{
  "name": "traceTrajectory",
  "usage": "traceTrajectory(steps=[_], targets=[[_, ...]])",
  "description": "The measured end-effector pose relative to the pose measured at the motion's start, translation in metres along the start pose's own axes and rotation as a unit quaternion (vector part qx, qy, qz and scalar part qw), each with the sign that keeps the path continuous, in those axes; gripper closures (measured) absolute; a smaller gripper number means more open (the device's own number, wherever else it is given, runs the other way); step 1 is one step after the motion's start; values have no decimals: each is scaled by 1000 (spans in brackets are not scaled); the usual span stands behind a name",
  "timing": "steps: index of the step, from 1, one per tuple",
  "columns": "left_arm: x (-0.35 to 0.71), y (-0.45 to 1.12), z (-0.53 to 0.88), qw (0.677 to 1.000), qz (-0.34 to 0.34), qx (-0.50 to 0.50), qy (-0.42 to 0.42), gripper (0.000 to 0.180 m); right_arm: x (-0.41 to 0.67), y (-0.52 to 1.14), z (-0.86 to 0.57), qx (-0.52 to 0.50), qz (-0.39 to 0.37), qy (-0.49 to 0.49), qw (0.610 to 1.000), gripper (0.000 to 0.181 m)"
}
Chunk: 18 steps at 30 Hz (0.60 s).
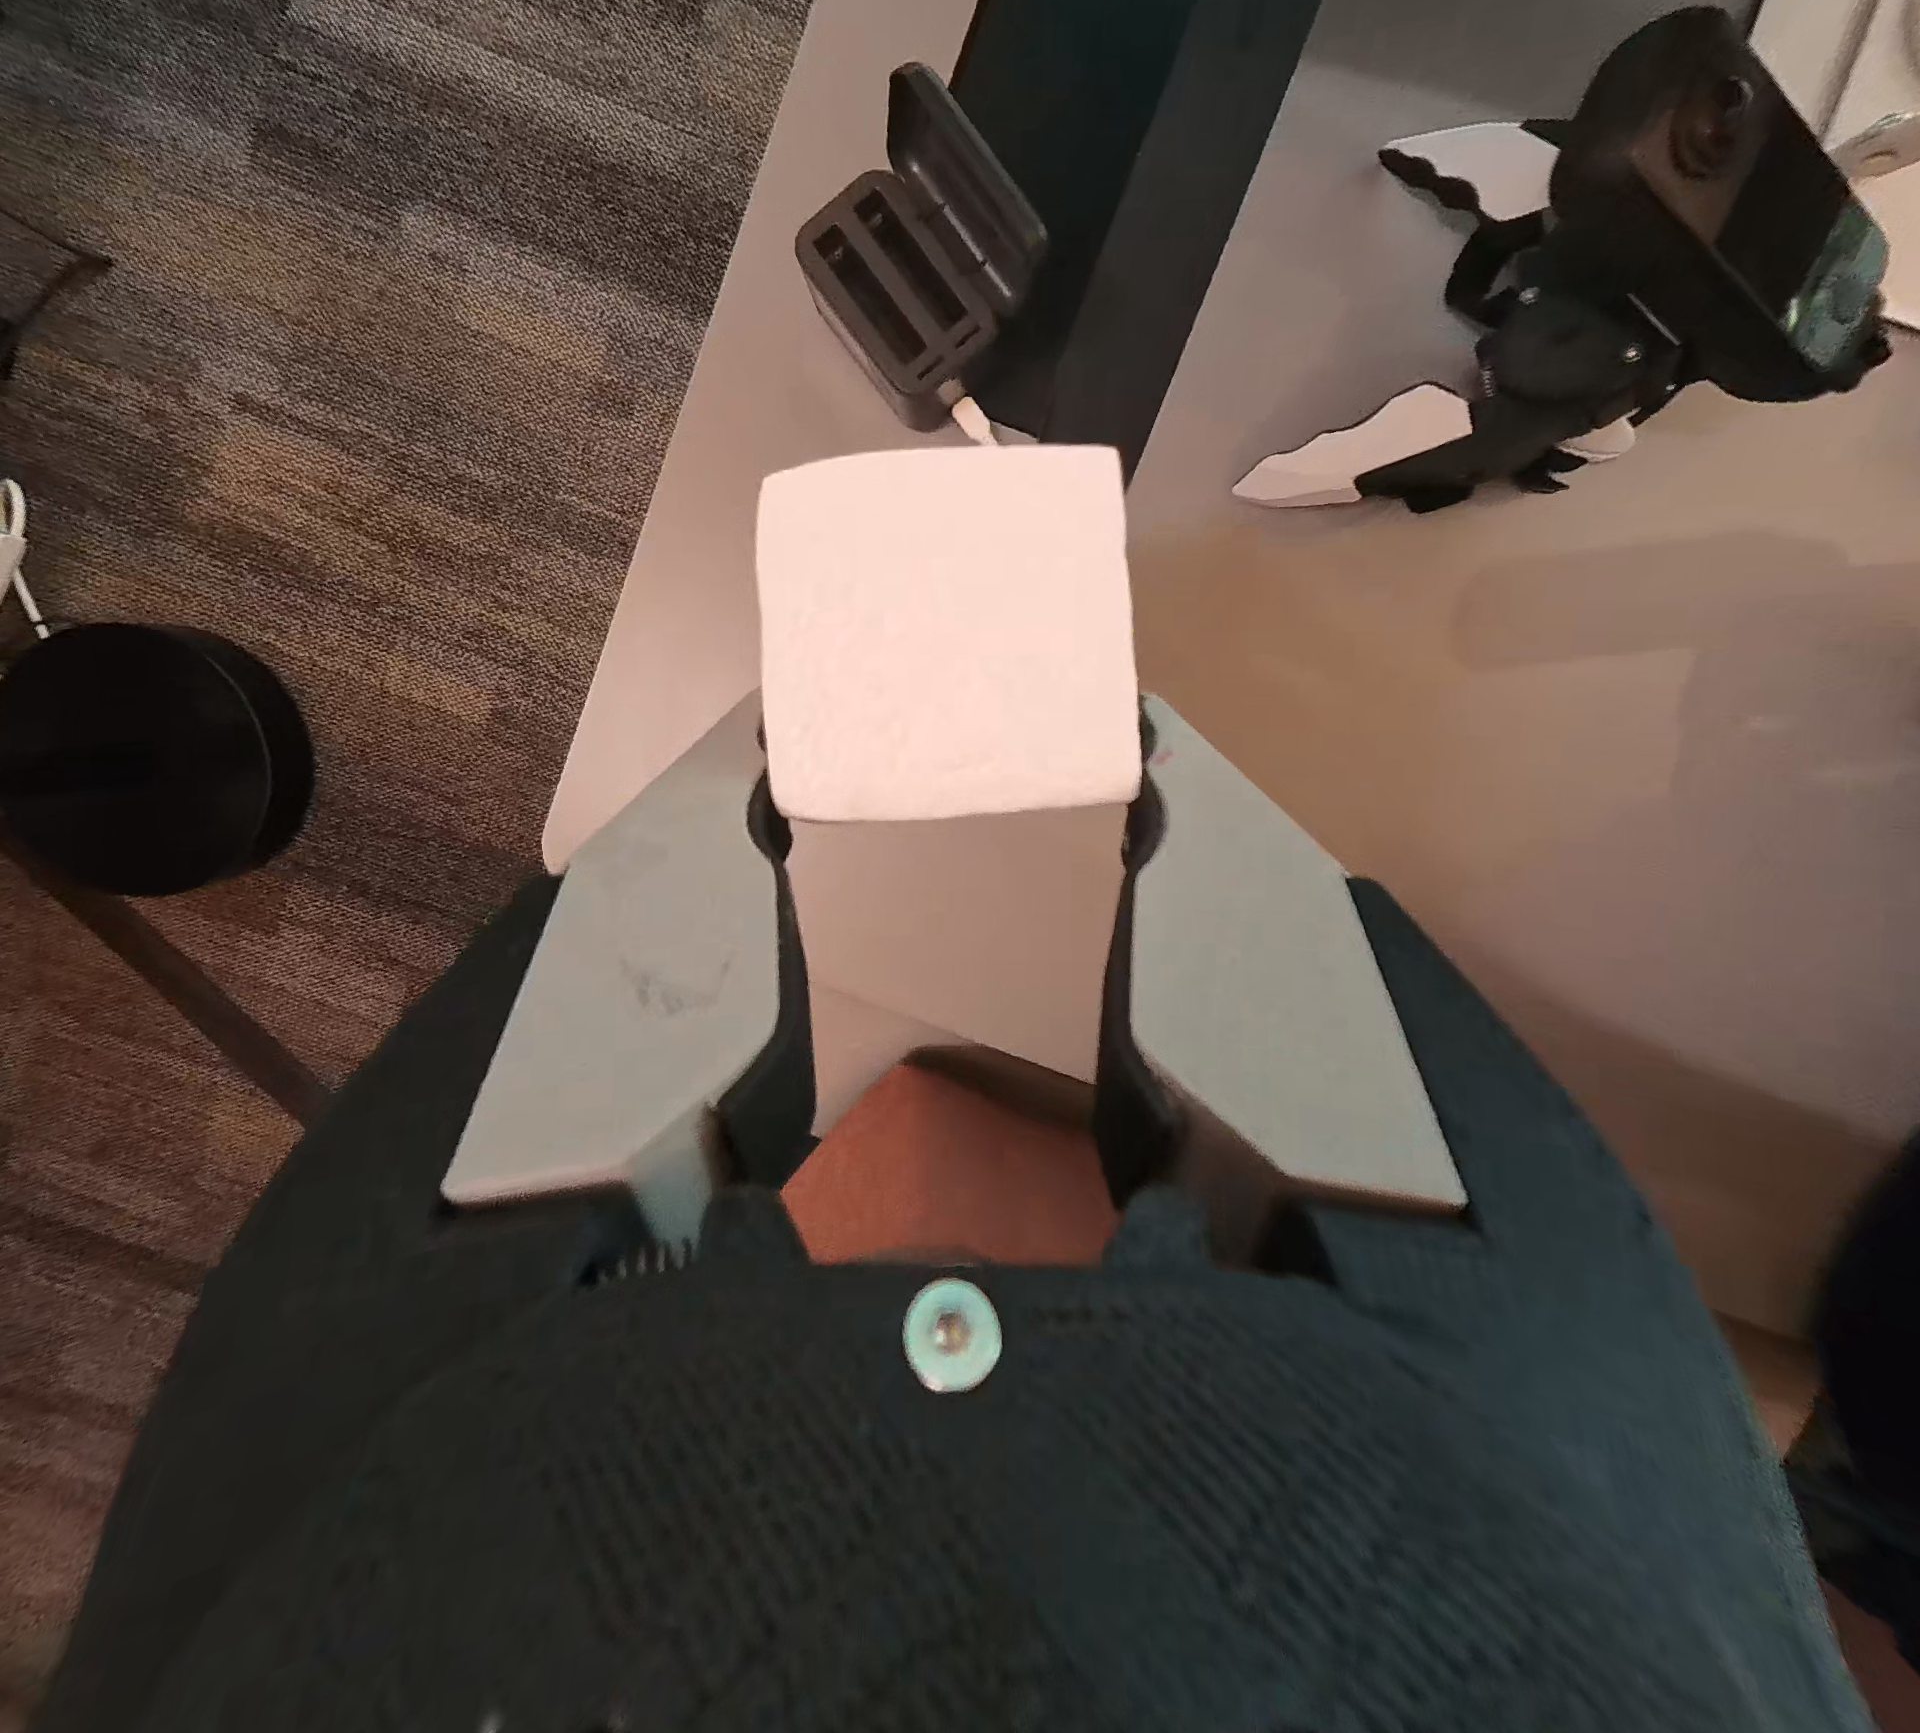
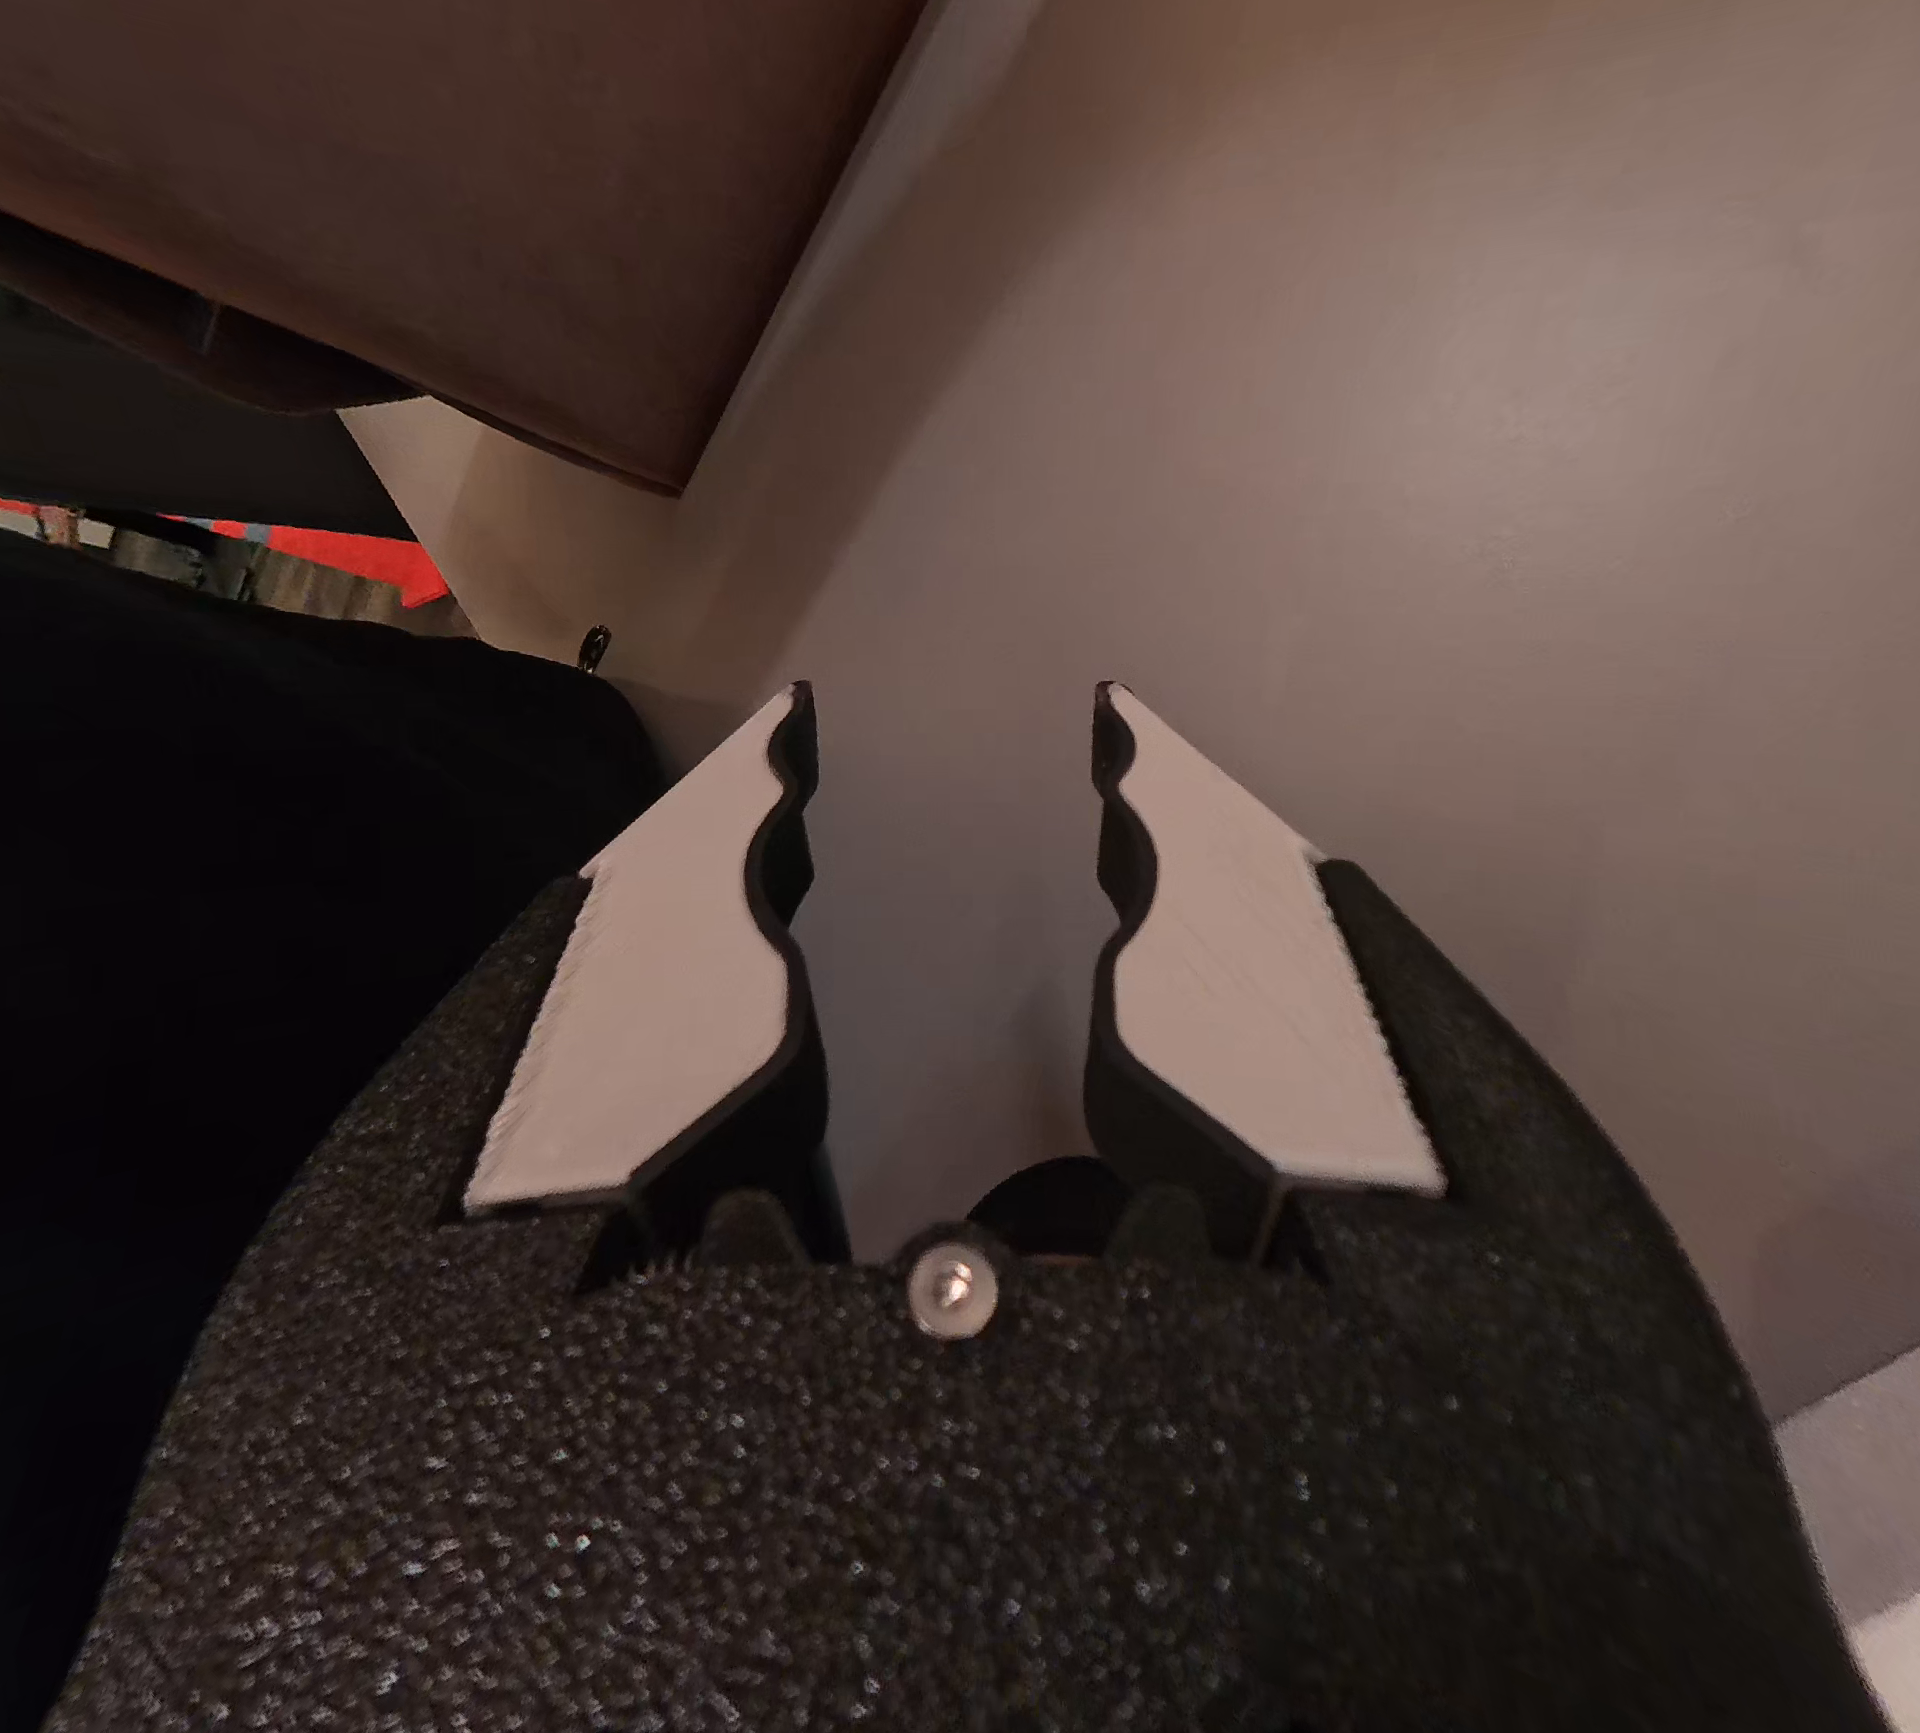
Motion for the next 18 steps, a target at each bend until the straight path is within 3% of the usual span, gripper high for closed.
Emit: traceTrajectory(steps=[6,14,18], targets=[[-9,10,2,1000,16,14,-9,107,2,-5,-3,-7,-9,5,1000,129],[-14,-13,-7,998,-36,24,-44,94,5,-18,2,-30,-19,-16,999,128],[-24,-44,-26,996,-47,52,-53,88,5,-37,-3,-98,-26,-36,994,124]])
Point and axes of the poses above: each gripper's, where its closed fingertips meet, y out along the fingers, x out of its top, z = x × y across the jaws, the point moved 5 cm from there along -y, back along the fingers, and after that the axes turned 7 degrees about y, right-handed, at the moved point
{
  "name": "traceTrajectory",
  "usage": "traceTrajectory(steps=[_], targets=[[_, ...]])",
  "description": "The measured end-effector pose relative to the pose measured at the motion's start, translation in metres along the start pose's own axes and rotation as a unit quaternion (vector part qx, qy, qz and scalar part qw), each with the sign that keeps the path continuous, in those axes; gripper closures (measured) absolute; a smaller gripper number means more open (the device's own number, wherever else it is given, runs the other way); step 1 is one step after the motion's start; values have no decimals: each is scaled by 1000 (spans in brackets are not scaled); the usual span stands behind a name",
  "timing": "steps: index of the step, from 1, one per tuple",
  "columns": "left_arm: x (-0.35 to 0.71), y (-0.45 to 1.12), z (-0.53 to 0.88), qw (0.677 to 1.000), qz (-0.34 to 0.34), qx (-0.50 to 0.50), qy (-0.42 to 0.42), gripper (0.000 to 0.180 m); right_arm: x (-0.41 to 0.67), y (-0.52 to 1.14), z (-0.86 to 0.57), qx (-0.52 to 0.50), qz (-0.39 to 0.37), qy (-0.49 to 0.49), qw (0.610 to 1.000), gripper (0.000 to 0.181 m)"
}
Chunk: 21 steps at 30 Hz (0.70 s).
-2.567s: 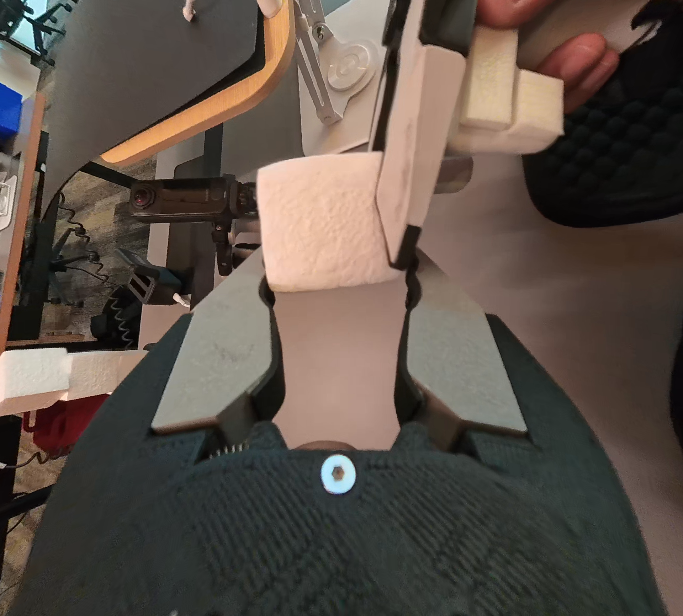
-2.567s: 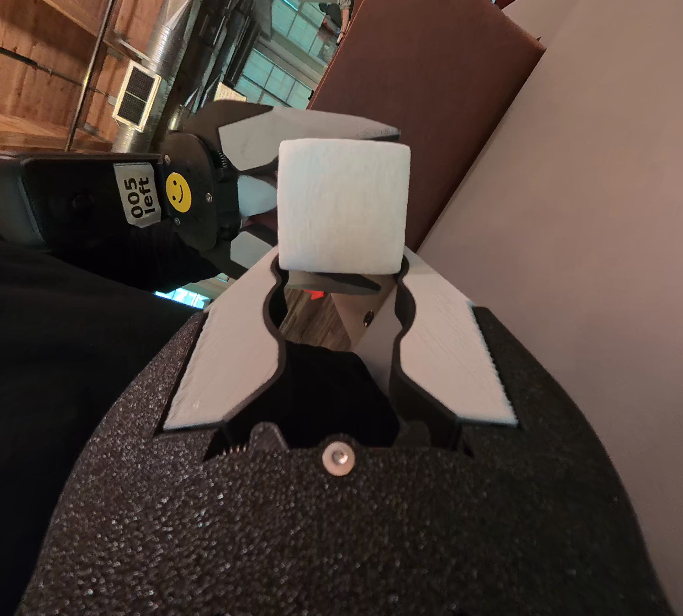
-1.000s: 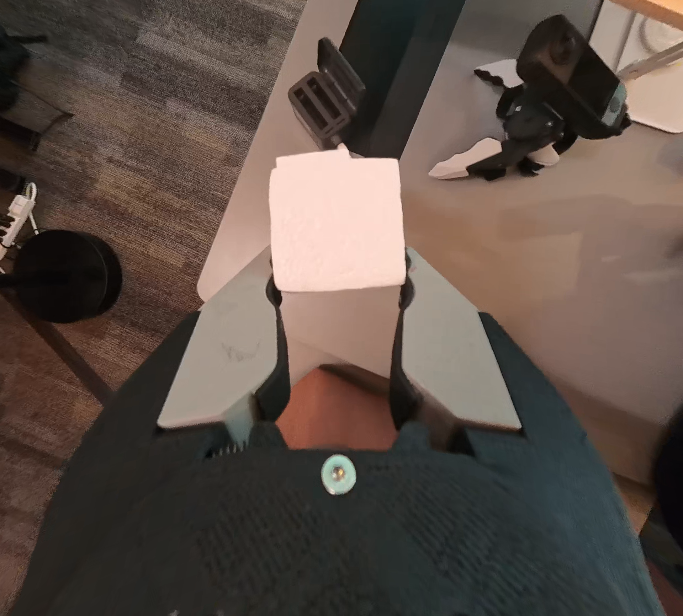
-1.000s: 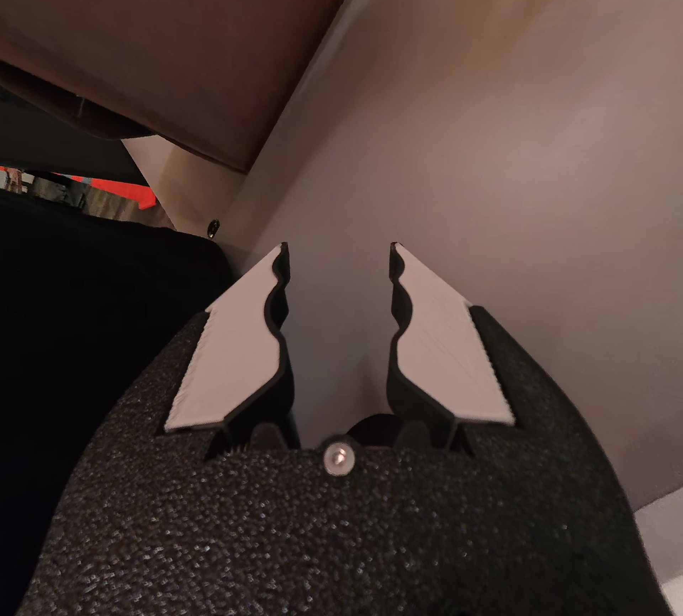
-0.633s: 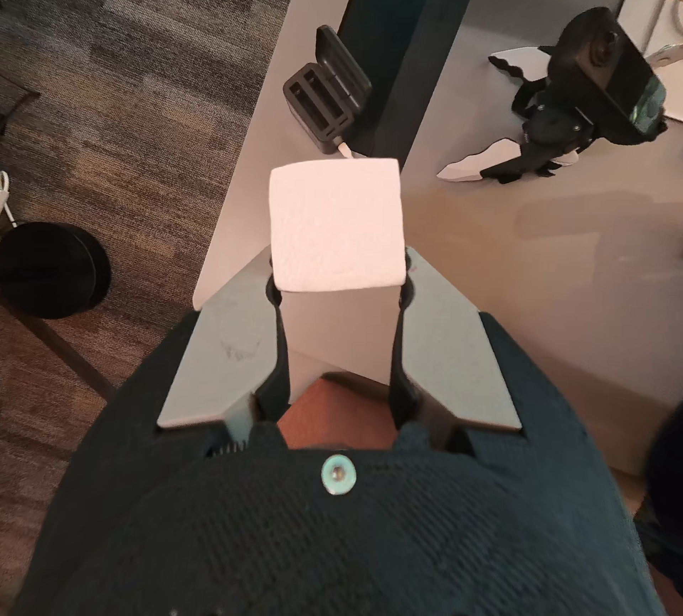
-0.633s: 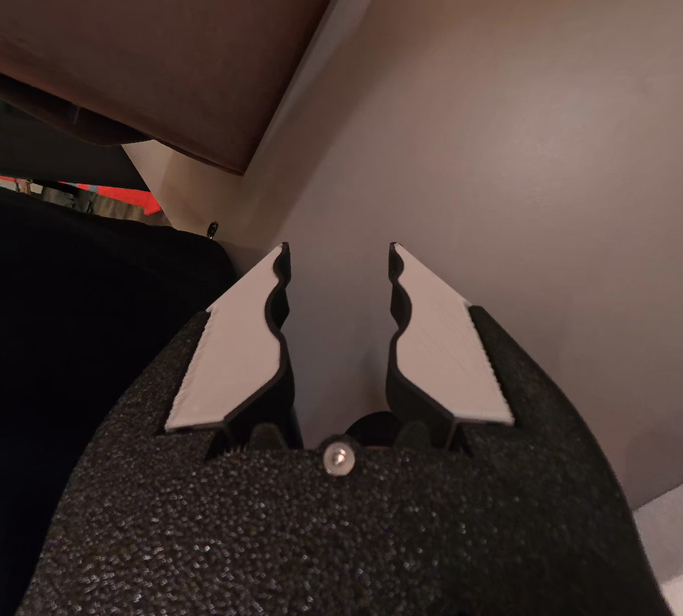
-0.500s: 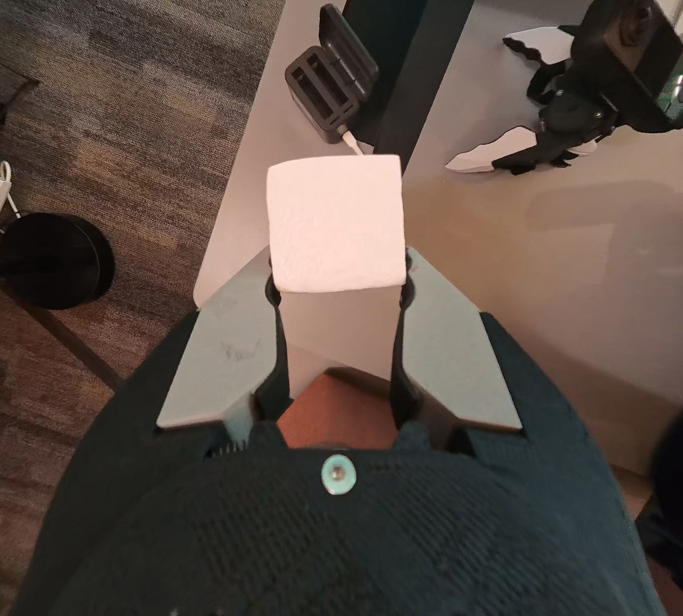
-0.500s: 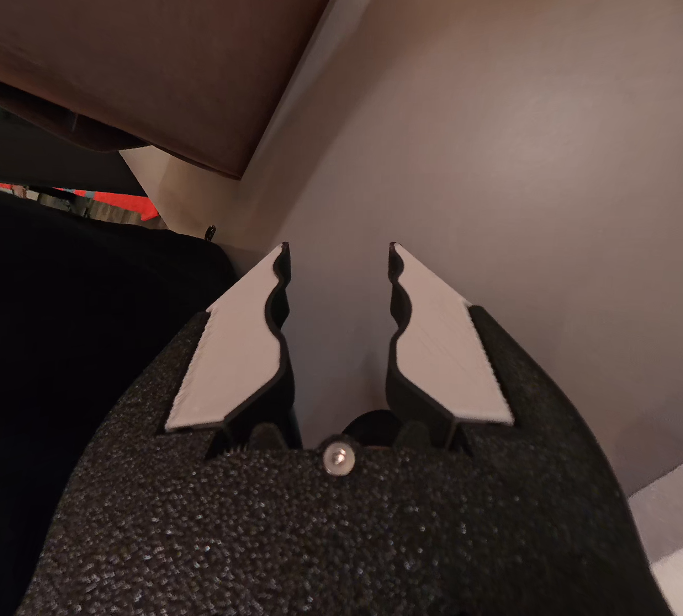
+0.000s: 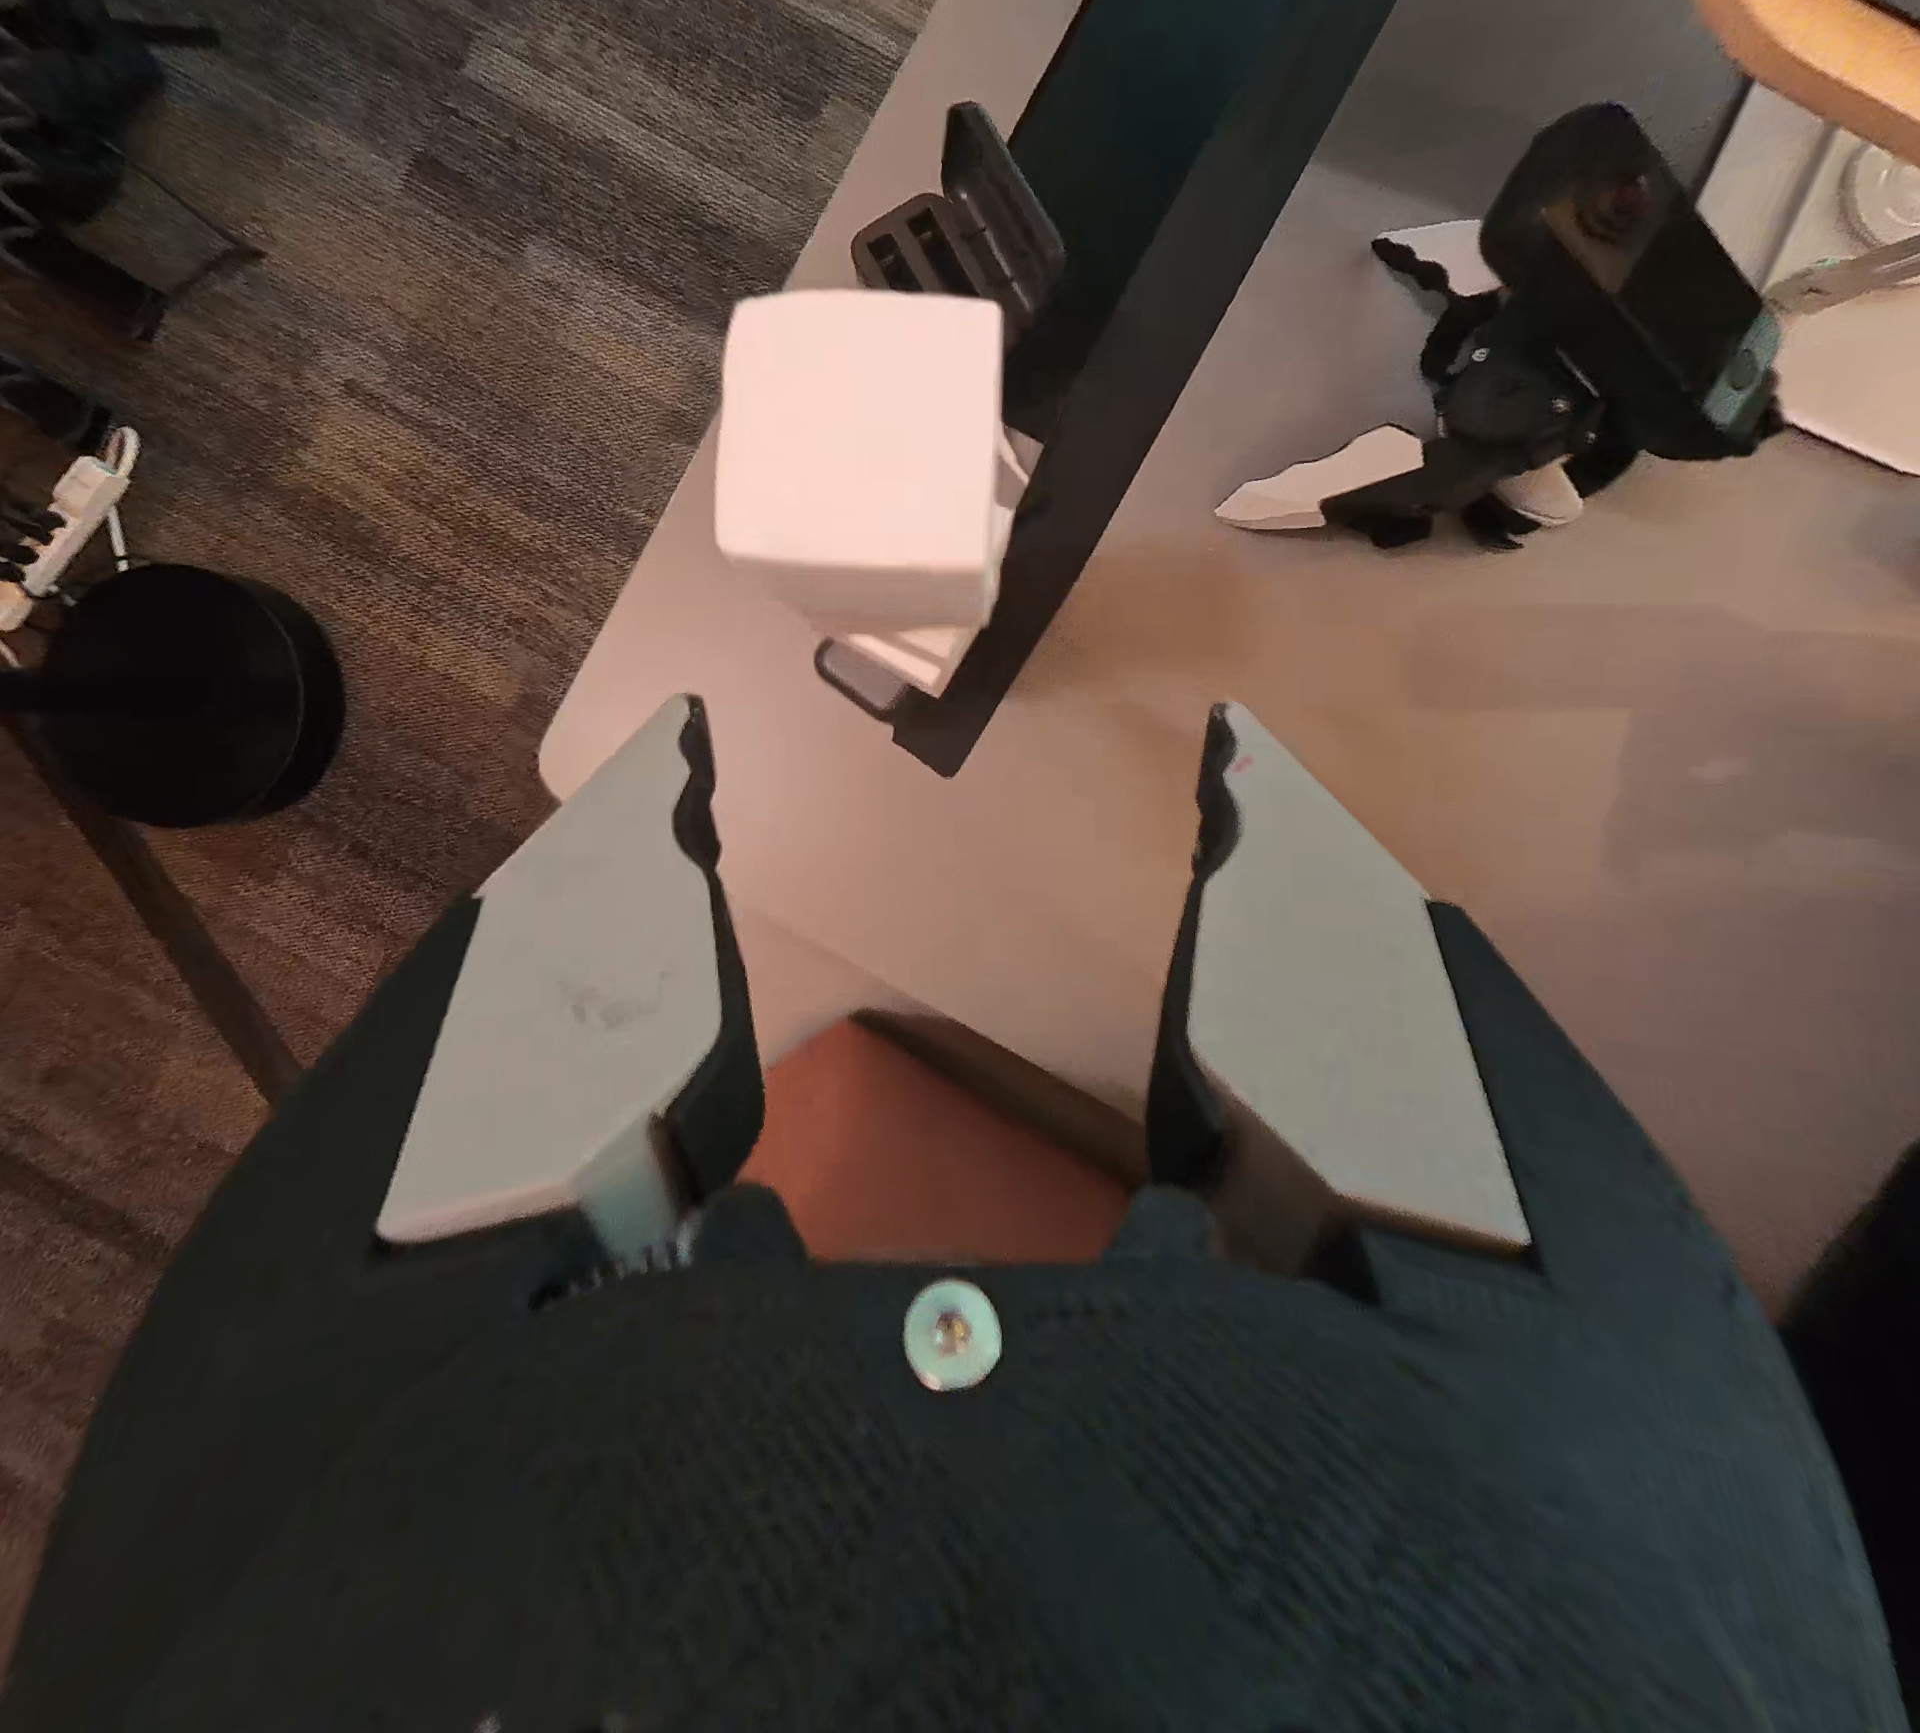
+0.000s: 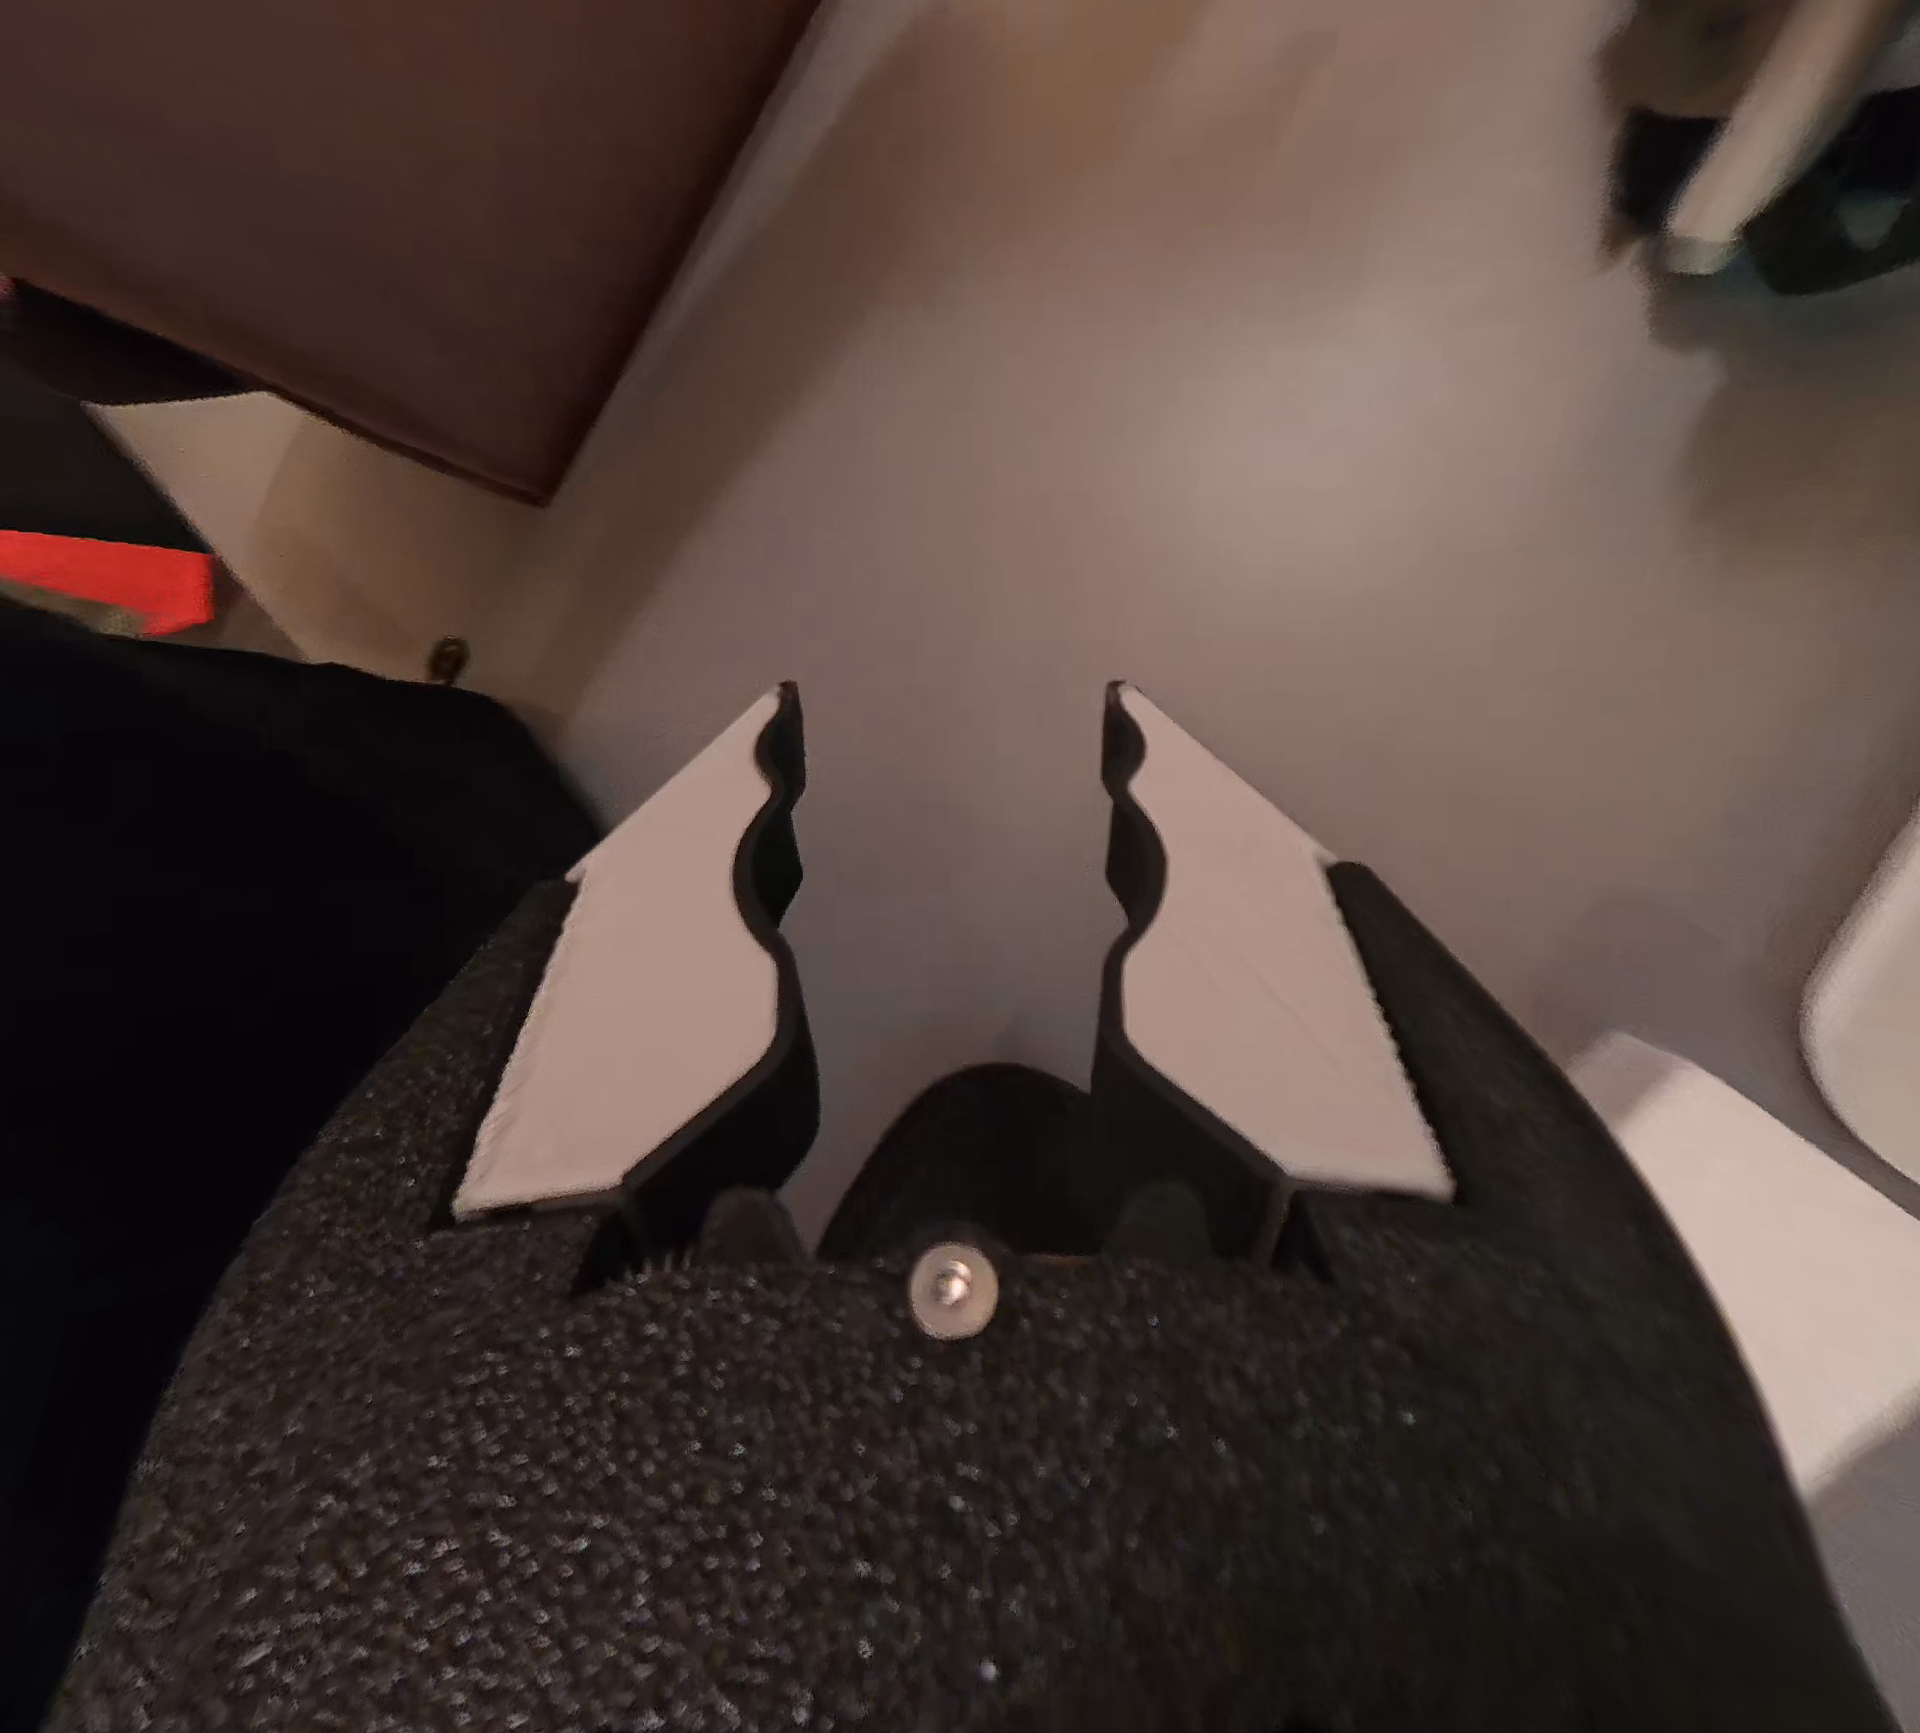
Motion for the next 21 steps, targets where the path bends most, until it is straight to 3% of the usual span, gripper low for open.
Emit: traceTrajectory(steps=[6,11,15,21], targets=[[-14,-68,-104,998,-53,-32,-20,88,-14,-48,-44,-155,17,-26,987,110],[-27,-66,-275,962,-191,-183,-63,111,-30,-79,-76,-208,42,-2,977,103],[-84,1,-388,958,-119,-259,-37,110,-40,-89,-87,-218,67,20,973,103],[-100,7,-418,955,-90,-282,-14,106,-53,-76,-82,-212,112,30,970,101]])
Point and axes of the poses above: each gripper's, where its closed fingertips meet, y out along the fingers, x out of its top, z = x × y across the jaws, the point moved 5 cm from there along -y, back along the fingers, and after that the axes turned 7 degrees about y, right-handed, at the moved point
